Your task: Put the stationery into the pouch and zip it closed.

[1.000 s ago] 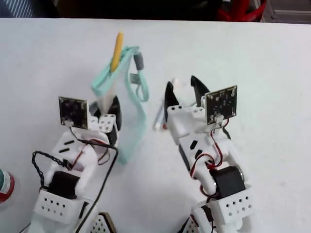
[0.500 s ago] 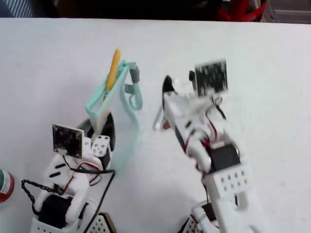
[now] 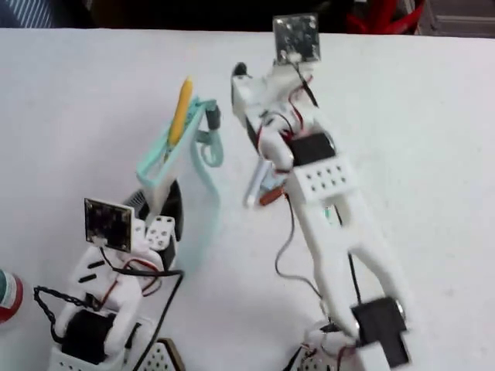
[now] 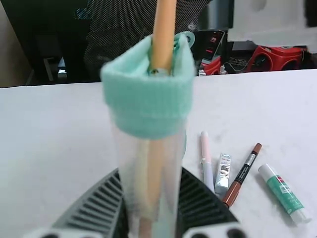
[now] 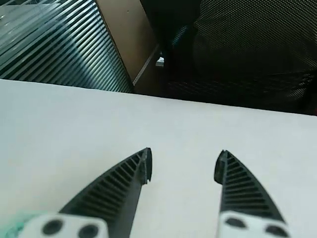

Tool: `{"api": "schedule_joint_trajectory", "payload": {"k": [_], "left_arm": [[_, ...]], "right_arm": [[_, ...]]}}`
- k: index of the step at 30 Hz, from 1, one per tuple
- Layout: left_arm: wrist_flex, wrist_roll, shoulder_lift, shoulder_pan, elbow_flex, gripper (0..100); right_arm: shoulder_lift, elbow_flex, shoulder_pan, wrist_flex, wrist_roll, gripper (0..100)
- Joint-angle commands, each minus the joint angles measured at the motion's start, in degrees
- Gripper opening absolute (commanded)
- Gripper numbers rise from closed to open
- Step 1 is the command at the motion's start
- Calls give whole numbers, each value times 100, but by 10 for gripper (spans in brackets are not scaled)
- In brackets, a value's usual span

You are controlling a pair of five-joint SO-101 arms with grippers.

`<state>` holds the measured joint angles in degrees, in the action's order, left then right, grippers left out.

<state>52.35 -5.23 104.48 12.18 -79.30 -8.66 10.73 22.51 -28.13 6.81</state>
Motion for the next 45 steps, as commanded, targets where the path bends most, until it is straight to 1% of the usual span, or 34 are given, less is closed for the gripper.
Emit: {"api": "schedule_joint_trajectory", "payload": {"k": [1,6,10,12,15,17,19,21,24,28,31,35,37,39,45], "left_arm": [[79,70,-40,66,0,22],[53,70,-40,66,9,23],[44,70,-40,66,9,24],[44,70,-40,75,9,46],[158,35,-40,57,0,156],[440,35,-40,57,62,216],[659,44,-40,66,211,223],[782,53,-40,66,316,225],[791,62,-40,66,334,225],[791,53,-40,66,334,224],[800,70,-40,57,334,221],[791,79,-40,57,334,221],[782,79,-40,48,334,212],[774,88,-40,57,334,181],[765,88,-40,57,325,166]], "right_arm": [[708,-791,110,215,18,204],[1771,-1723,259,198,18,204],[2149,-2312,505,-567,18,204],[2132,-2532,593,-1147,9,204],[1974,-2769,629,-1736,9,204],[1807,-2813,637,-2026,9,204],[1587,-2796,655,-2237,-44,204],[1367,-2787,769,-2440,-308,204],[1103,-2787,1024,-2809,-695,204],[708,-2787,1253,-3257,-1002,204],[347,-2787,945,-3363,-1240,204],[207,-2778,-4,-3371,-1204,204],[268,-2734,-444,-3512,-1055,204],[479,-2611,-743,-3556,-791,206],[1780,-2620,-1059,-3442,-26,208]]}}
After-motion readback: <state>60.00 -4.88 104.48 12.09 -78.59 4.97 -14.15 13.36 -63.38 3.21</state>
